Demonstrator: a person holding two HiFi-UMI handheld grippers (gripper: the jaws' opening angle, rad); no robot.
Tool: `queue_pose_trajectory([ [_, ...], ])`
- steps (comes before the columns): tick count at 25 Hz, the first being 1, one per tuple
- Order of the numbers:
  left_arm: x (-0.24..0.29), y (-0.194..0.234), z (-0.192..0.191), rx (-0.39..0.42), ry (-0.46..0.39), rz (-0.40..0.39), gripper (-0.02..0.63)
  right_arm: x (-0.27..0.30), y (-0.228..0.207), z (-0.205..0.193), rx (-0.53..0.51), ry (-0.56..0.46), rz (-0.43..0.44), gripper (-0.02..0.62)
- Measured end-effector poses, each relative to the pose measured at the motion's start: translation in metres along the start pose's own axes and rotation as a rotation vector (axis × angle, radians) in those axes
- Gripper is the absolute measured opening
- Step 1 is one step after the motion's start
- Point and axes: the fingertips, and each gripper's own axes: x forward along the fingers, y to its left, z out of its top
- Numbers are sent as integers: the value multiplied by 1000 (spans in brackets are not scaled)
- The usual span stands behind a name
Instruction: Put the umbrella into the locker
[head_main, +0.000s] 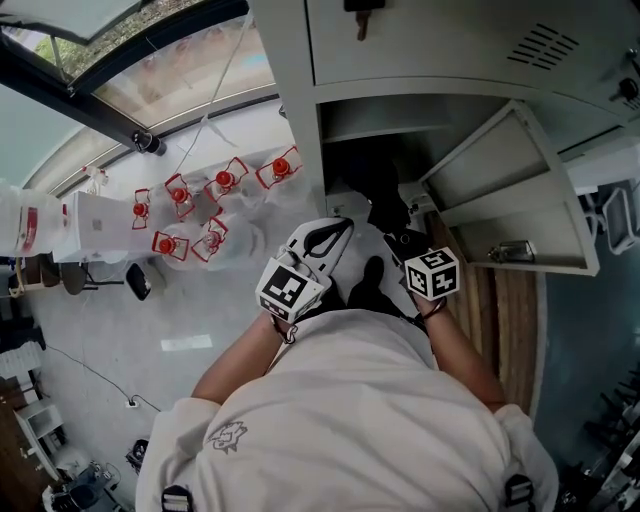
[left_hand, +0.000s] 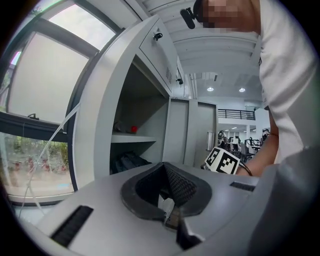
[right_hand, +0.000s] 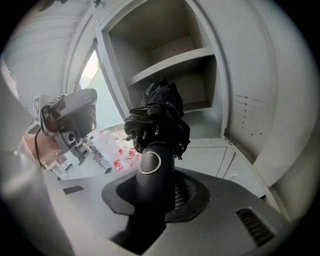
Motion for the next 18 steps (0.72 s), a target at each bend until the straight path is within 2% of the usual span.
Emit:
queue_pose_trajectory([
  [7,4,9,-11,-15,19,29,11,26,-13,22,-76,58,18,124],
  [14,11,21,-10,-16,35,86,11,52,-27,56,-138,66,28,132],
  [18,15,20,-13,8,41,79,11,62,-39,79,-169,62,15,135],
])
